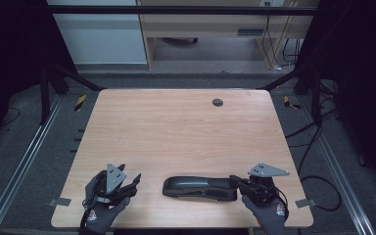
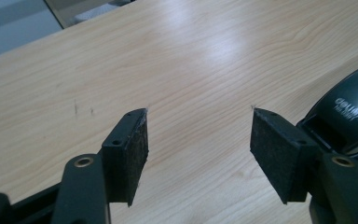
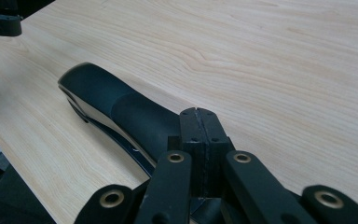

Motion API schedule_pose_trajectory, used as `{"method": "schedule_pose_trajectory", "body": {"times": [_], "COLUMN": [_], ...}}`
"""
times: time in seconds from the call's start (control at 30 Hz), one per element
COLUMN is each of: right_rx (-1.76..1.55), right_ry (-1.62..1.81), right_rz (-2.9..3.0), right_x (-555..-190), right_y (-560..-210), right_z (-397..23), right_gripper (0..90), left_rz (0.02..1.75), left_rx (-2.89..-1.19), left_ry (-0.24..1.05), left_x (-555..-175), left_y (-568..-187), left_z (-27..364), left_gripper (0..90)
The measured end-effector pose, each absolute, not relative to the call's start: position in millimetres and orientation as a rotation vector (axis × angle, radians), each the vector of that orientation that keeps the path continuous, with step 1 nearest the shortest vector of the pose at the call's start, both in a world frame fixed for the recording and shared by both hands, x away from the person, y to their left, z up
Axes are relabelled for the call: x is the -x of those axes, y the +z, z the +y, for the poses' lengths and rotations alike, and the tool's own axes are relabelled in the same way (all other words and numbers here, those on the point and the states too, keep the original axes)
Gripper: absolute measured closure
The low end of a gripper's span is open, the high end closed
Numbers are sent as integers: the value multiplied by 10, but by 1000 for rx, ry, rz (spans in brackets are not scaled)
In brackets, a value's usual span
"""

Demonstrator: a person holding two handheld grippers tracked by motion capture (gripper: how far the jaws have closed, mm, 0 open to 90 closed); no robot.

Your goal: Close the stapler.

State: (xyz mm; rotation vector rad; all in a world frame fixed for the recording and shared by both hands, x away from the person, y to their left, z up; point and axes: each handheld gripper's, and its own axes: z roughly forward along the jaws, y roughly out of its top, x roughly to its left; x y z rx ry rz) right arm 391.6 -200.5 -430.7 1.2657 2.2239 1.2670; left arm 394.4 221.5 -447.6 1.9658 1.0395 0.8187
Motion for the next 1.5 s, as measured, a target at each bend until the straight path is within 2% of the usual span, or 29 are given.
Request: {"method": "schedule_pose_trajectory", "body": {"times": [0.6,1.33,1.5], "right_rx": [-1291,-1283,-1243], "right_ry": [1301,1288,1405], "right_rz": [2222,2220,2159], "right_x": [-3943,-3940,-3923], "right_y": [-4430,-4429,-4349], "right_z": [-2040,-2025,-2054], "right_gripper": [900,900,900], "left_rz": [1081,1085,1086], "left_rx": [-1952,-1974,-1979], "left_ry": [822,809,805], "left_x": [-3994,-4013,-4021], "left_y": [-4531,-4573,-4584], "left_z": [2295,2287,2289], "left_gripper": [370,369,366]}}
